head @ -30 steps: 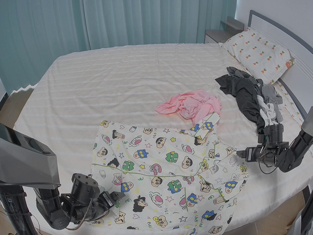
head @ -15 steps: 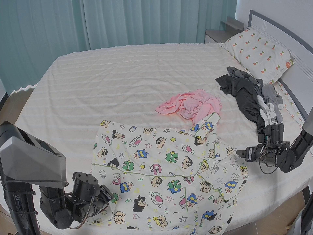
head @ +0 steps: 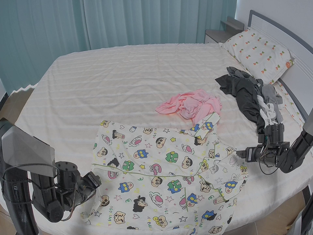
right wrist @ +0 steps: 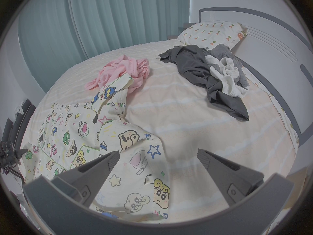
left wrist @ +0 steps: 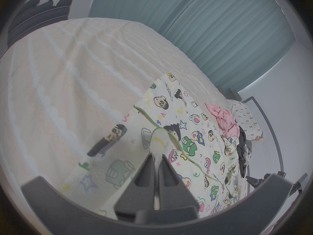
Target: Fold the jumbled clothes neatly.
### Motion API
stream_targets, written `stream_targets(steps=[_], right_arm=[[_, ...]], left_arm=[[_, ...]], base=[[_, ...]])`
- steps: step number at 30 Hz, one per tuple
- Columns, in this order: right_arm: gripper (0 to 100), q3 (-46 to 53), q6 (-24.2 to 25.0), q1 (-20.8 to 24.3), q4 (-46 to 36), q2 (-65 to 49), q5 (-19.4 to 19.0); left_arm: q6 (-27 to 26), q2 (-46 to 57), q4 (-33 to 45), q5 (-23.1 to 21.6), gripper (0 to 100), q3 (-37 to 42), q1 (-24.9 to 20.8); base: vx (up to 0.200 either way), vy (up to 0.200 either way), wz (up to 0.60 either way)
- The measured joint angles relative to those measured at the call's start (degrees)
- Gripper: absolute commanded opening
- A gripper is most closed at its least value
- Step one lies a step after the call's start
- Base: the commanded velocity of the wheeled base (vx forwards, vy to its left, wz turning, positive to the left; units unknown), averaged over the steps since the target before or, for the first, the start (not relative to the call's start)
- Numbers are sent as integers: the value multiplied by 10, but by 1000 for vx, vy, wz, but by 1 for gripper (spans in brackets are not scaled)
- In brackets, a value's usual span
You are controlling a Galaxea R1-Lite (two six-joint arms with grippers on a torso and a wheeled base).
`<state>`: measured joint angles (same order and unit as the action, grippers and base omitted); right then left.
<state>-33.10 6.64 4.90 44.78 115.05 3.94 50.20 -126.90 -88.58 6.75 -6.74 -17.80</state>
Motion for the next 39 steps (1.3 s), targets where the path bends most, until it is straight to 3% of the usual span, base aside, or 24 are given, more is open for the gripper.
stream_targets(steps=[5,21,37,38,39], right_arm=[[100,0,0,0,0,0,0],[100,2,-1,0,-2,-1,-1],[100,2,-1,0,-3,0,0],[100,2,0,0,-3,0,0],[100,2,0,0,-3,0,0]], left_arm=[[-18,-11,-4,-59,0,-8,43],[-51,-20,-4,-181,0,-57,122],[-86,-51,-4,-199,0,-62,178],[-88,-54,-4,-199,100,-64,180],[-89,-56,-4,-199,100,-67,182]], base=[[0,0,0],[0,0,0],[0,0,0],[0,0,0],[0,0,0]])
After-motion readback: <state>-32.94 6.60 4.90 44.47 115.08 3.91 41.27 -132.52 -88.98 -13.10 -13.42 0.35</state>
